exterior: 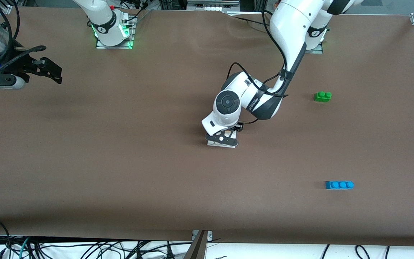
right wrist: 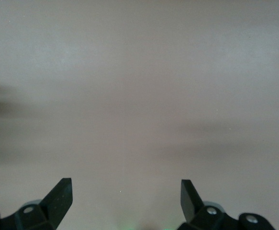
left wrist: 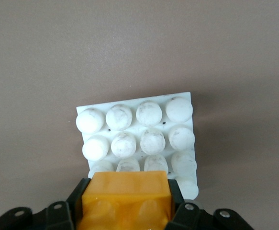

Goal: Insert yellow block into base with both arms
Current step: 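Press the yellow block down onto the base plate studs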

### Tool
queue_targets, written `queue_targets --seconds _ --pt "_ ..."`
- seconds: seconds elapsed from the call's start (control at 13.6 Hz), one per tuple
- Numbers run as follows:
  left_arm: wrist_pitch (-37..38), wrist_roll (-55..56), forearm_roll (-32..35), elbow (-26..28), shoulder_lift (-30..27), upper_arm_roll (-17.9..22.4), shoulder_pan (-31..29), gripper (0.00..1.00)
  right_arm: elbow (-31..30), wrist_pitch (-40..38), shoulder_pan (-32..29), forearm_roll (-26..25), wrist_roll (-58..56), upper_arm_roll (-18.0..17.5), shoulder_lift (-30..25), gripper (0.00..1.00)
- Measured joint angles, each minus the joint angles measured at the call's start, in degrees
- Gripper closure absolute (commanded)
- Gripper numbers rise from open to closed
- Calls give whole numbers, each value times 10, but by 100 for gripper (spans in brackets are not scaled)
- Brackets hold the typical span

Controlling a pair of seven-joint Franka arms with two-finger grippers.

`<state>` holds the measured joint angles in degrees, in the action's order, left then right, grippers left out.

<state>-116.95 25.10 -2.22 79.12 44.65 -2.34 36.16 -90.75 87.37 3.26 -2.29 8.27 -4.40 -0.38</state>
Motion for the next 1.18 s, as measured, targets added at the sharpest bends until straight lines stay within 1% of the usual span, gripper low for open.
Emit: queue_targets --seconds 0.29,0.66,1.18 --pt "-1 0 0 1 9 0 0 91 0 0 0 0 0 0 0 0" --pt "-33 0 1 1 32 0 12 91 0 0 0 0 0 0 0 0" --pt "-35 0 2 1 32 1 14 91 0 0 0 4 0 0 0 0"
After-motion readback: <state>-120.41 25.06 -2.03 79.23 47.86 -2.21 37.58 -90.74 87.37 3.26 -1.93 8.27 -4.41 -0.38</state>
